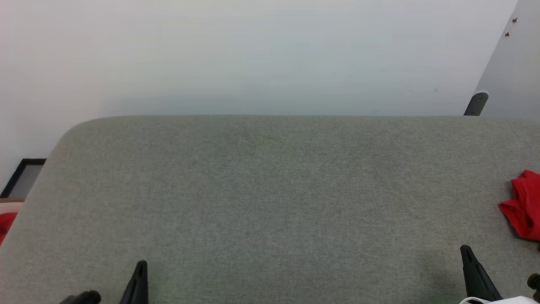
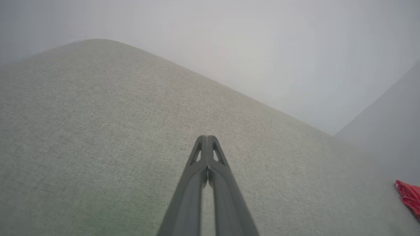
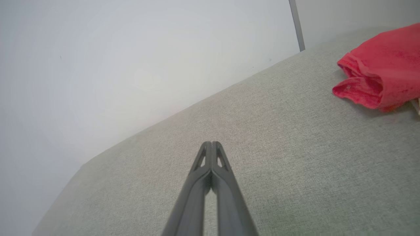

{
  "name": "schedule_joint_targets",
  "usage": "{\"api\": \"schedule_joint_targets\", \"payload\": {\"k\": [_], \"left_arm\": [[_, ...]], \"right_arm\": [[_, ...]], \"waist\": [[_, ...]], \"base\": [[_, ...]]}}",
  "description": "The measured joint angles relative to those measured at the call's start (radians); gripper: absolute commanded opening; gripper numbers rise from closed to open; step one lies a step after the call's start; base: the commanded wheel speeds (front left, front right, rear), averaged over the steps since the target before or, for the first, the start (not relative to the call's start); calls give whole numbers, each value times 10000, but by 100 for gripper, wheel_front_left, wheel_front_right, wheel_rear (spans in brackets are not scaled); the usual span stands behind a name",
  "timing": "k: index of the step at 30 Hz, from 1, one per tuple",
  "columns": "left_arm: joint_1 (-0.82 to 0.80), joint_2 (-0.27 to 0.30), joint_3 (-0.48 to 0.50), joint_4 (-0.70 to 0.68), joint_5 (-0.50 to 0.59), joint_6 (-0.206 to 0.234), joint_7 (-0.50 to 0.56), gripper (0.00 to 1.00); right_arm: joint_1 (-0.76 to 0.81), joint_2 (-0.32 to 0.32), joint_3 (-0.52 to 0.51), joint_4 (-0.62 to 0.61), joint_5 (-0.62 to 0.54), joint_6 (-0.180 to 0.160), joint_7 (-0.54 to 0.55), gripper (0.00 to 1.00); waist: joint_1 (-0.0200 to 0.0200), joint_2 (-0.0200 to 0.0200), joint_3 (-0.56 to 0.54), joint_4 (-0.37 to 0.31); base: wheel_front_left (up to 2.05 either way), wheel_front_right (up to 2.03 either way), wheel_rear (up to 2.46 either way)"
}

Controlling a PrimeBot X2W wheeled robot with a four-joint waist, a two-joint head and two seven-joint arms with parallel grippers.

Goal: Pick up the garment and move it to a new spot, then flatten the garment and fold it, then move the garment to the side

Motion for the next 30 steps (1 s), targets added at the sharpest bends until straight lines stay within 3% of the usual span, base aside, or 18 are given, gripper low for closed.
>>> {"api": "schedule_joint_targets", "payload": {"k": [30], "left_arm": [[-817, -376, 322, 146, -4050, -94, 1080, 0]], "right_arm": [[-799, 171, -209, 579, 3793, 0, 662, 0]], "waist": [[0, 0, 138, -78]], "base": [[0, 0, 0]]}}
